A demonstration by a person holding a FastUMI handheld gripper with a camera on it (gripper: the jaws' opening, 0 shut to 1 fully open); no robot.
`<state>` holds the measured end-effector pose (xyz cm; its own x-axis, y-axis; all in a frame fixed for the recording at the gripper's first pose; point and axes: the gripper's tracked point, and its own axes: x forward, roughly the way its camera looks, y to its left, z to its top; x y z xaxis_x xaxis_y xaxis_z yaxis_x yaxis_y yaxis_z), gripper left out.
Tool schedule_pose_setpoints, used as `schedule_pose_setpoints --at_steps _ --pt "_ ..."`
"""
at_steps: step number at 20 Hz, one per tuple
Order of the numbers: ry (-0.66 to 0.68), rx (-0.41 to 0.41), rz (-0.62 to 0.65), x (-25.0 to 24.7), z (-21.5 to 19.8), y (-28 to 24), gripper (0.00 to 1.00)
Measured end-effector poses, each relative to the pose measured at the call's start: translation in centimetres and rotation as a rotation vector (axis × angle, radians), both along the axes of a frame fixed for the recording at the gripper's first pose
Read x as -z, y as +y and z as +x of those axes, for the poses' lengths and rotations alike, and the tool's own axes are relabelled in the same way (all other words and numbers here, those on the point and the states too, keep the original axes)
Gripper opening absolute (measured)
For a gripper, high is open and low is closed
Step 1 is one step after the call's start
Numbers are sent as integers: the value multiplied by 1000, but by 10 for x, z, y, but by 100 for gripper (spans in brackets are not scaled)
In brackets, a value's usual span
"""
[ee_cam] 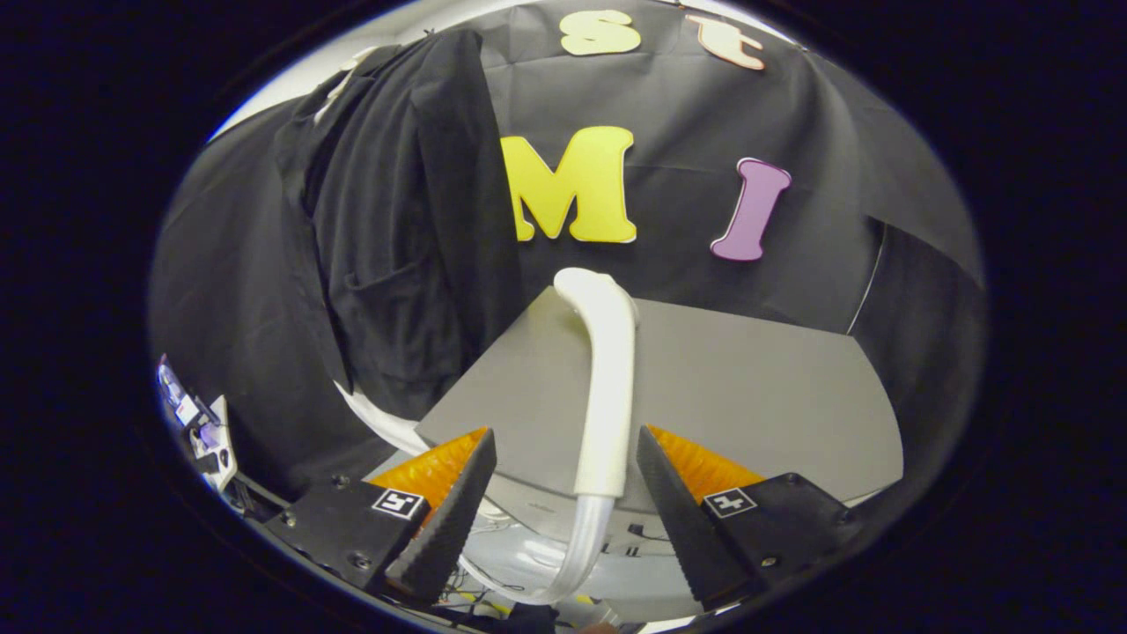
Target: Iron the clothes twice with a garment steamer, once on the left side and once on the right side.
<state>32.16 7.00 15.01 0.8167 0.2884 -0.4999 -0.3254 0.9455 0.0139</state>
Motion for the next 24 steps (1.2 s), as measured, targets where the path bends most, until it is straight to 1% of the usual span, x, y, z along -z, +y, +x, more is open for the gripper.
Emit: schedule_pose_setpoints --at_steps 3,4,5,6,10,14,15,19,21,22,23,24 --pt "37 6 5 -7 39 -7 98" --pt "64 0 22 -6 45 -8 96" --pt "87 -6 37 -6 53 -8 91" --pt "108 -11 39 -7 59 -7 90" --pt "170 -27 22 -5 72 -5 85" --pt "297 -26 14 9 76 -5 81" --pt "320 -27 4 14 77 -6 76" --pt "385 -34 -30 25 74 -10 65" --pt "415 -27 -57 34 73 -16 56" --pt "436 -20 -46 37 73 -17 52" --pt "450 -13 -35 37 71 -16 44" --pt "455 -8 -28 38 74 -15 43"
